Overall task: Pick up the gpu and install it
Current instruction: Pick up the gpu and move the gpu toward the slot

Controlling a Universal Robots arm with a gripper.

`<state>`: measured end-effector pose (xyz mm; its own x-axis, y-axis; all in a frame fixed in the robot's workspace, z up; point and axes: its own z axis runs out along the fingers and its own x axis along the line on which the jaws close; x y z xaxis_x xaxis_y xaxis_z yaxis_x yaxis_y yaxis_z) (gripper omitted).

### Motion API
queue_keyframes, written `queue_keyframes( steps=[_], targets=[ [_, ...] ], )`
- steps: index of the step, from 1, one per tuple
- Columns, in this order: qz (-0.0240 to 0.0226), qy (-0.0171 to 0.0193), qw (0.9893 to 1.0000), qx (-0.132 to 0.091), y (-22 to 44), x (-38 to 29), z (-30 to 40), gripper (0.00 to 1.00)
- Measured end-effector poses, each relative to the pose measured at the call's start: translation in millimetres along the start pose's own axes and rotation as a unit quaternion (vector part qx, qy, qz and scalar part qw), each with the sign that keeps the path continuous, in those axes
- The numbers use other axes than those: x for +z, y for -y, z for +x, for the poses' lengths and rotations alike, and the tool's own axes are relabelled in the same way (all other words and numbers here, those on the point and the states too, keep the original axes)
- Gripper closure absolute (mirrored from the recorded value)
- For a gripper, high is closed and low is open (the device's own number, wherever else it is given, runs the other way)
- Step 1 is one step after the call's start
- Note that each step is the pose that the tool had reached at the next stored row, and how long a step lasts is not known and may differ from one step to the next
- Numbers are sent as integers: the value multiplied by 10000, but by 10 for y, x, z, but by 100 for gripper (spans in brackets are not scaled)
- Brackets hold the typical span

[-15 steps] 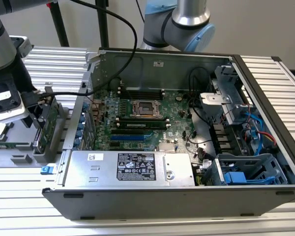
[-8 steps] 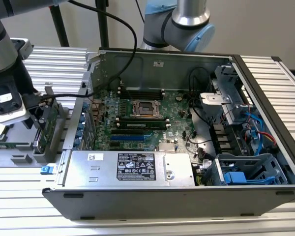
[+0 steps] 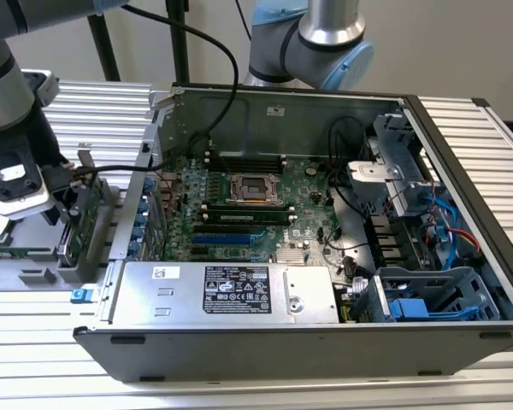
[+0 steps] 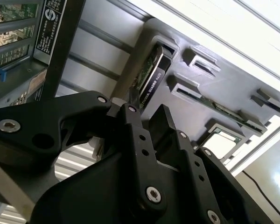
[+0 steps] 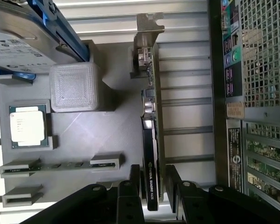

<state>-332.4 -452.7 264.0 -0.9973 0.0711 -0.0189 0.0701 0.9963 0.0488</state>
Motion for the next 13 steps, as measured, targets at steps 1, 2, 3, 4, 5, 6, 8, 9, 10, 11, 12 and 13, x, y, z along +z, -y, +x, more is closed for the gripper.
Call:
queue_keyframes(
  steps=[1,2,3,4,5,6,8,9,10,11,12,13],
  targets=[
    [0,0,10000,0,-2,5,-2,0],
    [0,0,10000,0,-4,10,-4,0],
    [1,-1,10000,0,-5,15,-6,0],
    [1,-1,10000,0,-7,21,-7,0],
    [0,0,10000,0,-8,28,-8,0],
    [1,0,10000,0,-8,34,-9,0],
    [0,0,10000,0,-10,47,-10,0],
    [0,-1,10000,0,-11,54,-11,0],
    [0,0,10000,0,-11,60,-11,0],
    [0,0,10000,0,-11,66,-11,0],
    [1,-1,10000,0,-11,72,-11,0],
    [1,-1,10000,0,-11,77,-11,0]
  ],
)
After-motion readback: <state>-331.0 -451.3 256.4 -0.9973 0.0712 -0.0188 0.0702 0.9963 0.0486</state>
